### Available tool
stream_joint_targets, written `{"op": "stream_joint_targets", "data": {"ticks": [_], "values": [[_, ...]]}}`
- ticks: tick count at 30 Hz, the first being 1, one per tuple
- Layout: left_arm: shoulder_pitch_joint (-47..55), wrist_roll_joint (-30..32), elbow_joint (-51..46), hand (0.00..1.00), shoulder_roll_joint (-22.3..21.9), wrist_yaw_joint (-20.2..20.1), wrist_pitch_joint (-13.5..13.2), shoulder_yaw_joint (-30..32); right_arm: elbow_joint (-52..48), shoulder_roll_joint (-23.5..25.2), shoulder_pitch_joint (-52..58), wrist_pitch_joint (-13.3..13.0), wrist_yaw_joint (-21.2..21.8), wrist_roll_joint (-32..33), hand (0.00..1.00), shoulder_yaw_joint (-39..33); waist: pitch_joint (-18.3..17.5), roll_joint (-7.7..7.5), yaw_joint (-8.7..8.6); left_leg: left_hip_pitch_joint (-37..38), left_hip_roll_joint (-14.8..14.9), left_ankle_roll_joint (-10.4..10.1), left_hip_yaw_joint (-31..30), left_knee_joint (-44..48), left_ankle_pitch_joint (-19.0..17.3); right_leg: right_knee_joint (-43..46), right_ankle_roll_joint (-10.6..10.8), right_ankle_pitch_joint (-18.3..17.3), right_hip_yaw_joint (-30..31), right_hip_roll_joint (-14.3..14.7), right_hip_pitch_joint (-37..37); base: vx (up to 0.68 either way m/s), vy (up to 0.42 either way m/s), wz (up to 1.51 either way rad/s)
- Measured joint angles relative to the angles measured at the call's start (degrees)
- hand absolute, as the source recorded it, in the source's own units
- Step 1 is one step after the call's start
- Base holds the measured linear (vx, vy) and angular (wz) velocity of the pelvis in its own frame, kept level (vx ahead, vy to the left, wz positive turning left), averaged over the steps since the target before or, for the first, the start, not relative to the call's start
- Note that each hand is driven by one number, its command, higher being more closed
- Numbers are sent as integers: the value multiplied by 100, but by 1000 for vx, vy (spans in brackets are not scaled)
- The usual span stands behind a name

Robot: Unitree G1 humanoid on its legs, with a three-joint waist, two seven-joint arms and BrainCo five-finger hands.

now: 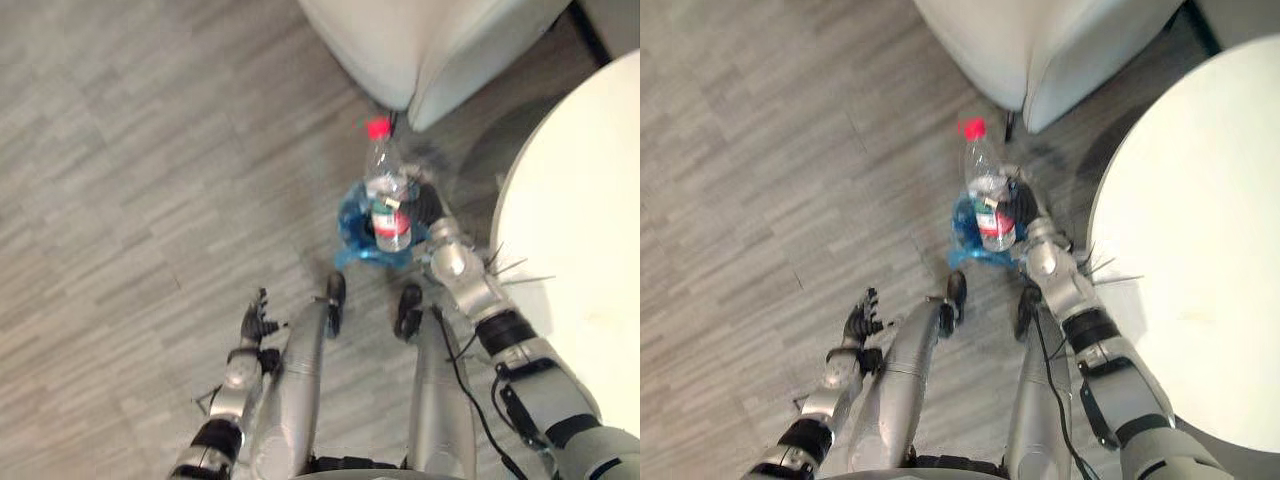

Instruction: Gather rubbish on tea table into small bin, then transfer packed bag to large trash can.

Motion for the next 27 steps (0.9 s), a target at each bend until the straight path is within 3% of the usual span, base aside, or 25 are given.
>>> {"op": "stream_joint_targets", "data": {"ticks": [4,9,10,17,26,27], "values": [[-148,-262,-601,0,11,124,-181,297,-2,-152,-501,178,-227,7,100,-4,77,-12,49,-1044,65,-26,31,582,18,665,-41,-91,31,-70,-1058,-134,-47,10],[-211,-448,-938,0,8,208,-256,361,273,-325,-879,242,-427,24,100,-28,87,-16,158,-1538,85,-45,15,781,30,887,-41,-115,38,-89,-1550,-84,6,3],[-211,-492,-963,0,11,207,-290,400,406,-342,-953,247,-431,70,0,-44,87,-16,161,-1610,107,-58,19,781,39,888,-35,-118,18,-96,-1605,-66,19,8],[-201,-596,-761,0,64,212,-214,456,553,-404,-871,269,-303,229,0,45,86,-19,170,-1710,140,-64,41,777,50,892,-46,-113,-13,-116,-1681,-48,21,3],[-197,-516,-543,0,114,218,-98,612,-1288,-202,373,155,-452,-637,0,27,54,-132,6,-1282,220,-98,3,599,70,655,-44,-111,-135,-77,-1181,-53,16,-1],[-187,-461,-526,0,163,217,-82,653,-1468,-154,588,68,-447,-702,0,40,13,-213,1,-1207,320,-106,111,517,77,578,-50,-100,-140,-71,-1126,-62,-7,3]]}}
